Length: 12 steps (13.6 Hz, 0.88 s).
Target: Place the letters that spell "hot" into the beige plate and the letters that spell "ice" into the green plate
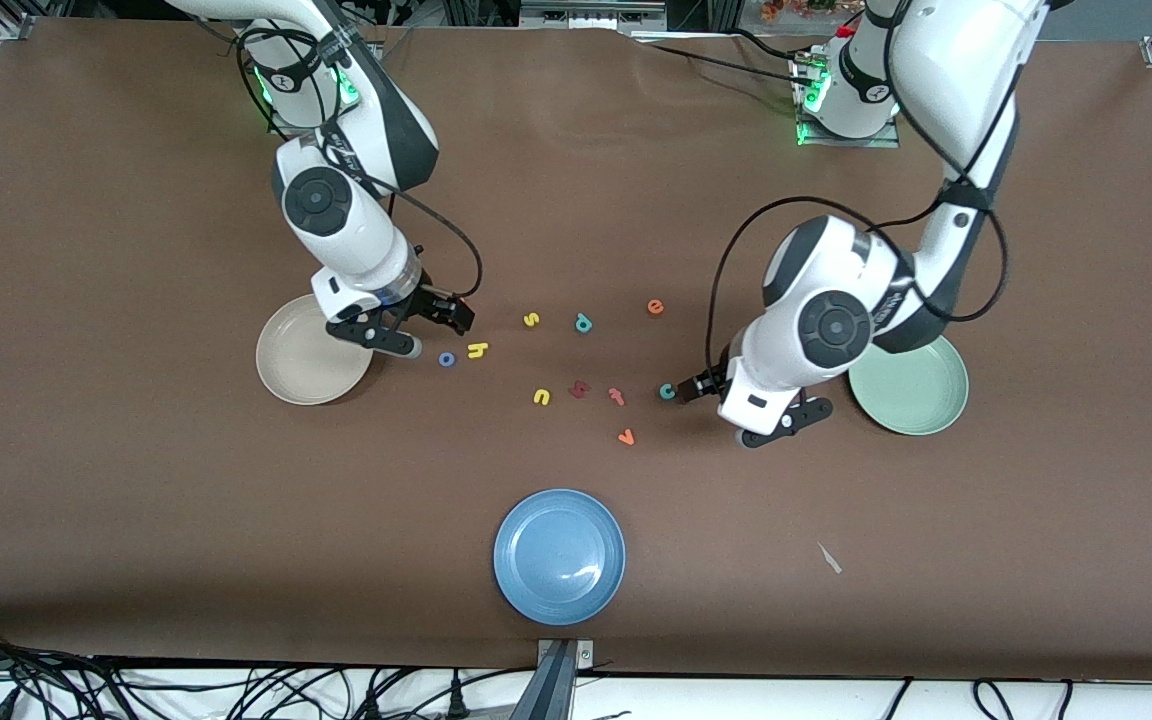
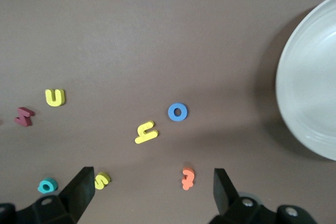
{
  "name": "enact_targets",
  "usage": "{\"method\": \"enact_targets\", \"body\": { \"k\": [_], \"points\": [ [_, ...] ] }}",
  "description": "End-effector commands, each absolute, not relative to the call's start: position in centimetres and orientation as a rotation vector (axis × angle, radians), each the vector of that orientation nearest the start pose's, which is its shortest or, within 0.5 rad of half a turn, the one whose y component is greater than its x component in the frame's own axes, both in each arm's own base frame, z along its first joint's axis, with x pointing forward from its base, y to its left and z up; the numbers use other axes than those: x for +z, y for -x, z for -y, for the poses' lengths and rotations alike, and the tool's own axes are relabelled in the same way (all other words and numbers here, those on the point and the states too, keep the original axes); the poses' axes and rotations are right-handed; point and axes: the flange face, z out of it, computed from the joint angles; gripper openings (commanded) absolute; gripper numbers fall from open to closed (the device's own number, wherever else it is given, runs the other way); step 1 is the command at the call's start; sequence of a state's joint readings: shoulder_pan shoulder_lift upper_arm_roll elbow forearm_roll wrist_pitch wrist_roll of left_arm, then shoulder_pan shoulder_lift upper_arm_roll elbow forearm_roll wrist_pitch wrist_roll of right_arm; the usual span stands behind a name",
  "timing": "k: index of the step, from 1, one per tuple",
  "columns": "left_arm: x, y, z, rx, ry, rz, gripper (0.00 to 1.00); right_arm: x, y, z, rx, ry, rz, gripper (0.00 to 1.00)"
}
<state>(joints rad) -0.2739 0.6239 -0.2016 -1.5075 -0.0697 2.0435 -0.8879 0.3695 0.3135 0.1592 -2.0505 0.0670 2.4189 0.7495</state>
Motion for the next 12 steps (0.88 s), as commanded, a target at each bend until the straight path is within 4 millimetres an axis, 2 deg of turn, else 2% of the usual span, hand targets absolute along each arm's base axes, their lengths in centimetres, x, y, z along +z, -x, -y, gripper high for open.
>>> {"method": "enact_targets", "body": {
  "k": [1,3,5,8,10,12],
  "points": [
    [26.3,-62.8,33.1,0.259,3.087,0.973,1.0,26.5,-50.1,-29.9,-0.007,2.979,-0.432,1.0],
    [24.3,-62.7,33.8,0.252,3.042,1.1,1.0,24.6,-48.8,-29.7,-0.019,2.978,-0.42,1.0],
    [22.5,-62.5,34.1,0.249,2.994,1.156,1.0,23.3,-47.6,-29.4,-0.019,2.979,-0.414,1.0],
    [19.0,-61.8,34.9,0.245,2.914,1.237,0.96,21.3,-46.1,-30.7,0.026,2.99,-0.432,1.0],
    [18.8,-62.6,35.1,0.184,2.942,1.328,0.9,20.0,-45.3,-31.5,0.042,2.994,-0.43,1.0],
    [18.5,-62.5,35.2,0.189,2.94,1.332,0.75,19.1,-45.0,-31.6,0.051,2.997,-0.428,1.0]
  ]
}}
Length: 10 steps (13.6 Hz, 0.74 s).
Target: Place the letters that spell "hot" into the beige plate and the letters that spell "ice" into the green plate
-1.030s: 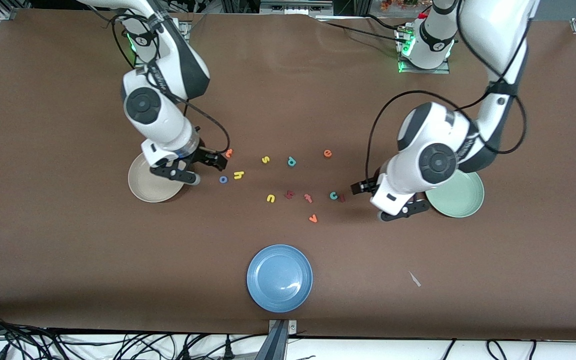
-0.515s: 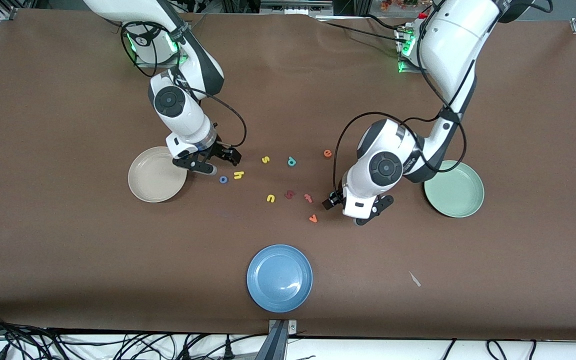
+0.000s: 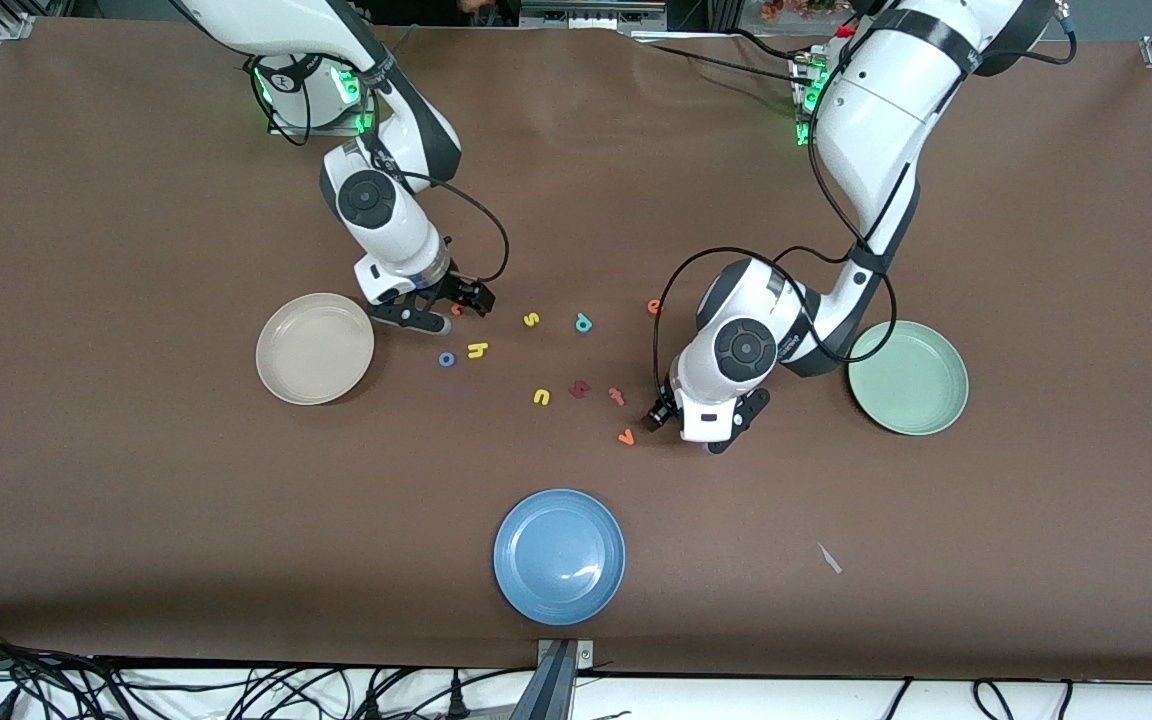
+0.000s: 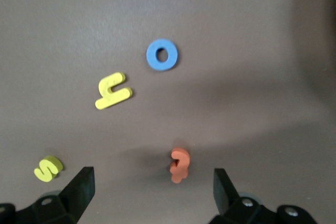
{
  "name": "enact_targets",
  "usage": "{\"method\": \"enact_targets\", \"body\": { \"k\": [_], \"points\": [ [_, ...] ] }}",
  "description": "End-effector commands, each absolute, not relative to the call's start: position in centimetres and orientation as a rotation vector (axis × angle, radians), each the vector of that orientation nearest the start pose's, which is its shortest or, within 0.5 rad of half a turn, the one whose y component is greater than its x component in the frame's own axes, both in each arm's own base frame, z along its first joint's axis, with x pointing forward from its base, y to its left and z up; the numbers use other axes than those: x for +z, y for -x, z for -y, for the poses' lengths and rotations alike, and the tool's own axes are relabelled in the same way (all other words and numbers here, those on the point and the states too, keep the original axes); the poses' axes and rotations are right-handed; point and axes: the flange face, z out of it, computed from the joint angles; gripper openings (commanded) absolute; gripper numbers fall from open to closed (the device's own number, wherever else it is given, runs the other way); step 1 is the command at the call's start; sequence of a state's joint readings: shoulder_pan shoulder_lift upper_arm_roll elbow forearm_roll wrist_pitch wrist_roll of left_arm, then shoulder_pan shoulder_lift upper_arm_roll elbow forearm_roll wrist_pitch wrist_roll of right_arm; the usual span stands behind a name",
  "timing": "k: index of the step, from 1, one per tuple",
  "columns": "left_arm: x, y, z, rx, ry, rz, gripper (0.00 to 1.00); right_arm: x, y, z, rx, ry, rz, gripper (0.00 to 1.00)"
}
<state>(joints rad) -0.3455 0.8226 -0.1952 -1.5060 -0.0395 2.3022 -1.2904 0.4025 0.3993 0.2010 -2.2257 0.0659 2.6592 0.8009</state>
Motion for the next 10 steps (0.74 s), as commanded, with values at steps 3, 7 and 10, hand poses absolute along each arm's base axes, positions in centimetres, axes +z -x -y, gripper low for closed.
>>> {"method": "enact_targets", "body": {
  "k": [3,7,10],
  "points": [
    [17.5,-62.3,35.1,0.204,2.93,1.329,0.71,18.3,-44.6,-31.4,0.053,3.012,-0.402,1.0],
    [17.0,-62.1,35.1,0.214,2.903,1.367,0.67,17.4,-43.7,-30.8,0.057,3.019,-0.399,0.94],
    [16.9,-61.5,35.9,0.221,2.897,1.367,0.67,17.0,-43.6,-30.8,0.059,3.031,-0.375,0.88]
  ]
}}
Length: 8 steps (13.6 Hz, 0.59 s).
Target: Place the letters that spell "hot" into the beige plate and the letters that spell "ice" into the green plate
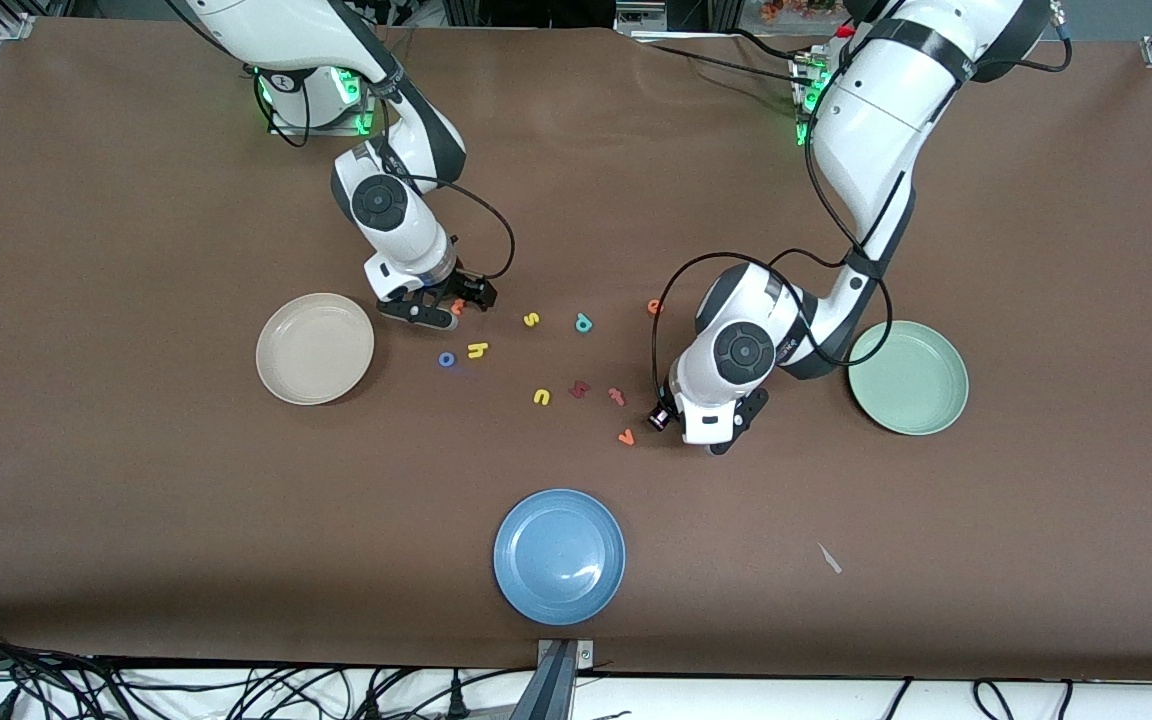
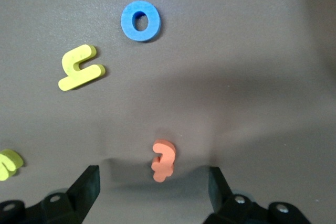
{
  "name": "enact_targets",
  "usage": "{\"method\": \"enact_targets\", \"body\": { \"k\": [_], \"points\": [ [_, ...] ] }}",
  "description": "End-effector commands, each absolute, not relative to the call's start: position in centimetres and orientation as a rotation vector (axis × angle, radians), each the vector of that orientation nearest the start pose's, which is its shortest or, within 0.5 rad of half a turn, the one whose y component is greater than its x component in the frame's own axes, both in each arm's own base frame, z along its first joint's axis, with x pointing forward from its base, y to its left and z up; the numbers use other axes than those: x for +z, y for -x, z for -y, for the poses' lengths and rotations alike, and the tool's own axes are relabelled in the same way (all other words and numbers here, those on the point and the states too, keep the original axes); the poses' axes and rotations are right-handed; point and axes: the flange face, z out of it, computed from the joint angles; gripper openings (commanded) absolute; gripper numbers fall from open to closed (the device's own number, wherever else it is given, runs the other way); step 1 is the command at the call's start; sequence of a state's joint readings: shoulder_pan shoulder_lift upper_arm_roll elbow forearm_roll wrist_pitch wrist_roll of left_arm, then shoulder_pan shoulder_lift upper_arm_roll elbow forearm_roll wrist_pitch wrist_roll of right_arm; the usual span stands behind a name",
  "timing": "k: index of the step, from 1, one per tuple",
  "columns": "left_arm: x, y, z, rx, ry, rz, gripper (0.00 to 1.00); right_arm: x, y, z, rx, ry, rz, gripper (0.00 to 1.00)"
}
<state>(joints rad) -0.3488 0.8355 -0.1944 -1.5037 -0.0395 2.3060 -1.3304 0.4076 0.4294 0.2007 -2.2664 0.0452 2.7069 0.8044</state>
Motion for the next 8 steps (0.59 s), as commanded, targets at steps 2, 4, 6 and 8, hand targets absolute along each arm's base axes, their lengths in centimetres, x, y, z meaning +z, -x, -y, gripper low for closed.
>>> {"method": "enact_targets", "body": {
  "k": [2,4,6,8],
  "points": [
    [16.6,-61.2,36.2,0.227,2.887,1.369,0.67,16.8,-43.4,-30.8,0.057,3.039,-0.357,0.83],
    [16.1,-61.0,36.1,0.235,2.877,1.371,0.67,16.5,-43.2,-30.7,0.053,3.057,-0.311,0.57],
    [15.8,-60.9,36.0,0.236,2.872,1.361,0.67,16.4,-43.1,-30.6,0.051,3.066,-0.292,0.46],
    [15.4,-60.9,35.9,0.239,2.871,1.352,0.67,16.4,-43.1,-30.6,0.051,3.066,-0.292,0.36]
  ]
}}
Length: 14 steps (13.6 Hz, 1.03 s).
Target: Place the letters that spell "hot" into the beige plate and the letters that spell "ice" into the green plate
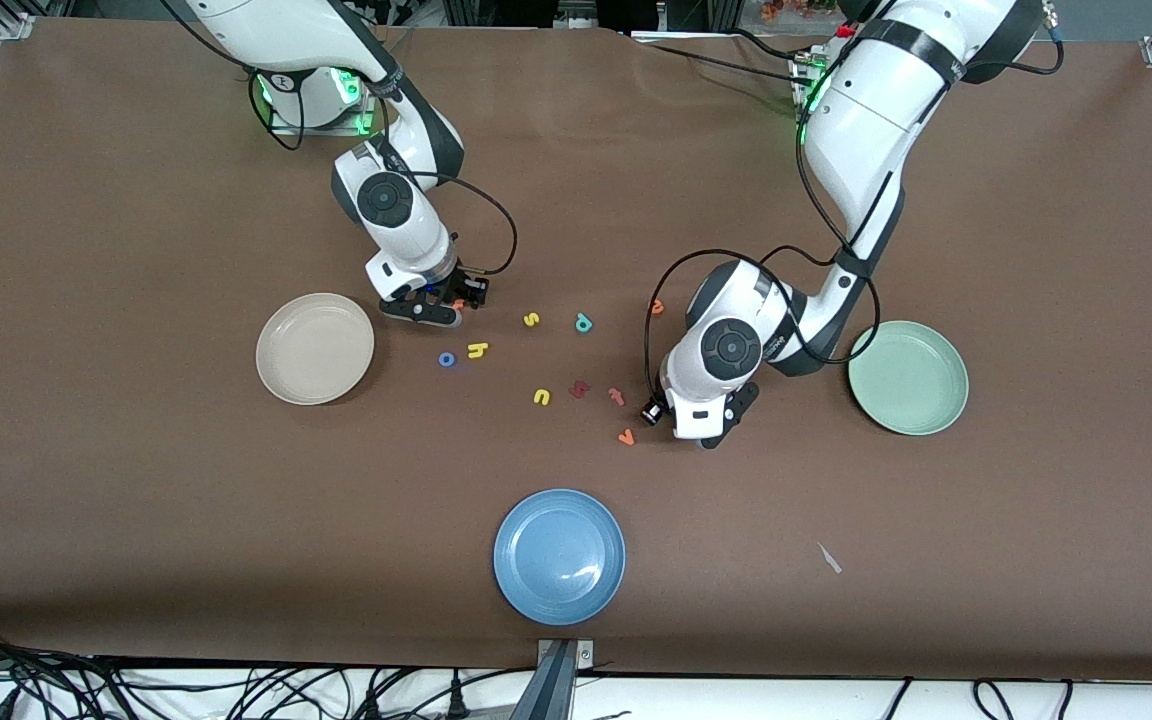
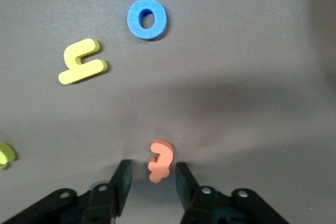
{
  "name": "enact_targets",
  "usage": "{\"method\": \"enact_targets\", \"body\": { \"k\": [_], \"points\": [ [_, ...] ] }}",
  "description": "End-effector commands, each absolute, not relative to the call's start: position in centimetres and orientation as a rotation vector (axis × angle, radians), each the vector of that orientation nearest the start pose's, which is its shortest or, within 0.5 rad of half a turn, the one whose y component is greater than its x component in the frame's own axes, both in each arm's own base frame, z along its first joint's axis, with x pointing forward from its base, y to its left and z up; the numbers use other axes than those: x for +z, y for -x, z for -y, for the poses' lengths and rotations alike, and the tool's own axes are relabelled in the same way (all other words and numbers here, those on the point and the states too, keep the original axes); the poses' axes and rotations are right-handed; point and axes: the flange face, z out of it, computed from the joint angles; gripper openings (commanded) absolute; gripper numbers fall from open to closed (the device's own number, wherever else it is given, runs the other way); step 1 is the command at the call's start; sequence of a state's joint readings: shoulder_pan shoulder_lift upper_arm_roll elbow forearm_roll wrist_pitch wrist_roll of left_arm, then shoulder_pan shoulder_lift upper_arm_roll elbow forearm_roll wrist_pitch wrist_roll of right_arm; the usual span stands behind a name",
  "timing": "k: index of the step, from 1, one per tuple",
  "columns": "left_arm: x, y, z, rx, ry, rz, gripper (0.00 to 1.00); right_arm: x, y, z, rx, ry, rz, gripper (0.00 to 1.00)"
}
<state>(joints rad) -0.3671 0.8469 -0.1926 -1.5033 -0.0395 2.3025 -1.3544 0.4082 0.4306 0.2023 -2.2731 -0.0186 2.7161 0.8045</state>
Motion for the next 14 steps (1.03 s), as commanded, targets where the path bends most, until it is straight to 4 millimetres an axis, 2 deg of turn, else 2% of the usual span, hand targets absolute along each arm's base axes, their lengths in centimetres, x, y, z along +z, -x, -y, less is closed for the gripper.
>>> {"method": "enact_targets", "body": {
  "k": [1,4,5,8,10,12,14],
  "points": [
    [15.8,-61.2,35.6,0.235,2.873,1.355,0.67,16.4,-43.1,-30.6,0.051,3.066,-0.292,0.31],
    [17.0,-61.8,35.3,0.229,2.875,1.358,0.68,16.5,-43.1,-30.6,0.051,3.067,-0.289,0.17],
    [17.6,-61.9,35.3,0.222,2.881,1.361,0.68,16.5,-43.2,-30.6,0.049,3.066,-0.289,0.15],
    [18.3,-62.3,35.3,0.209,2.887,1.371,0.68,17.2,-43.4,-30.7,0.036,3.065,-0.276,0.15],
    [18.9,-62.4,35.5,0.205,2.895,1.373,0.68,19.2,-44.1,-30.5,0.019,3.073,-0.244,0.15],
    [18.6,-61.9,35.5,0.243,2.869,1.339,0.69,21.8,-45.9,-27.8,0.019,3.114,-0.174,0.15],
    [18.2,-61.7,35.5,0.254,2.863,1.334,0.69,23.4,-47.9,-23.8,0.041,3.15,-0.075,0.15]
  ]
}}
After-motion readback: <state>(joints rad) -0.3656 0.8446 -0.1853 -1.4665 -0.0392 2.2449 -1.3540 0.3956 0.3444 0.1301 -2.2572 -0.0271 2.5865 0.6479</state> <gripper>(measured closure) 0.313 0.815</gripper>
